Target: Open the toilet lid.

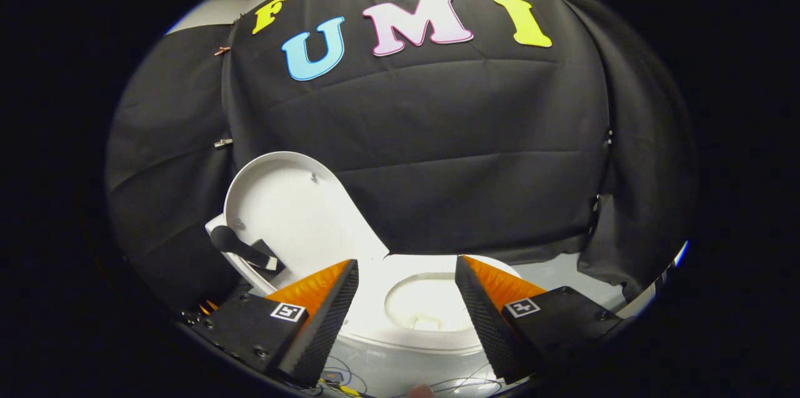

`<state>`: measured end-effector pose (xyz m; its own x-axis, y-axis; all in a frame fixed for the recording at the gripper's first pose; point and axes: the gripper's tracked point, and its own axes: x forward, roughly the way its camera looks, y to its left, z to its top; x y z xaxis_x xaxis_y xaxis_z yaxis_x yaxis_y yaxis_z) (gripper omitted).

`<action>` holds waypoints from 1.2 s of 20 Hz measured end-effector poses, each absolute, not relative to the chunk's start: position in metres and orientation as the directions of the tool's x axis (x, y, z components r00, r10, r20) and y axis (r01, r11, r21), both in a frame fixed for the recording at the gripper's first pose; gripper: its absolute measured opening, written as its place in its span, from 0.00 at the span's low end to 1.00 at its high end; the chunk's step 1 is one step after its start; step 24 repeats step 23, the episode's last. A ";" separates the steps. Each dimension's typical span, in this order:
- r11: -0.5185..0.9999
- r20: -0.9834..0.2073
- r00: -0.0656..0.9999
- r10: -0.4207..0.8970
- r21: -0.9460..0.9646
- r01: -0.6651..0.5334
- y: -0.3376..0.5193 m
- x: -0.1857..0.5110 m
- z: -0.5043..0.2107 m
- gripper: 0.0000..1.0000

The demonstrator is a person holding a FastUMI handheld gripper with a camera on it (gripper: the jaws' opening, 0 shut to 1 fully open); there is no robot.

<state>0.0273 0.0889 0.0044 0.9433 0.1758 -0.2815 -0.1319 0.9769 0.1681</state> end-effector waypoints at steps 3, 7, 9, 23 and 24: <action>0.986 -0.212 0.968 0.135 0.121 -0.111 0.068 0.027 -0.004 1.00; 0.988 -0.149 0.983 0.111 0.120 -0.093 0.055 0.027 -0.006 1.00; 0.992 -0.127 0.989 0.077 0.105 -0.064 0.041 0.029 -0.009 0.99; 0.992 -0.118 0.993 0.019 0.124 -0.004 0.016 0.030 -0.004 0.99; 0.992 -0.118 0.993 0.019 0.124 -0.004 0.016 0.030 -0.004 0.99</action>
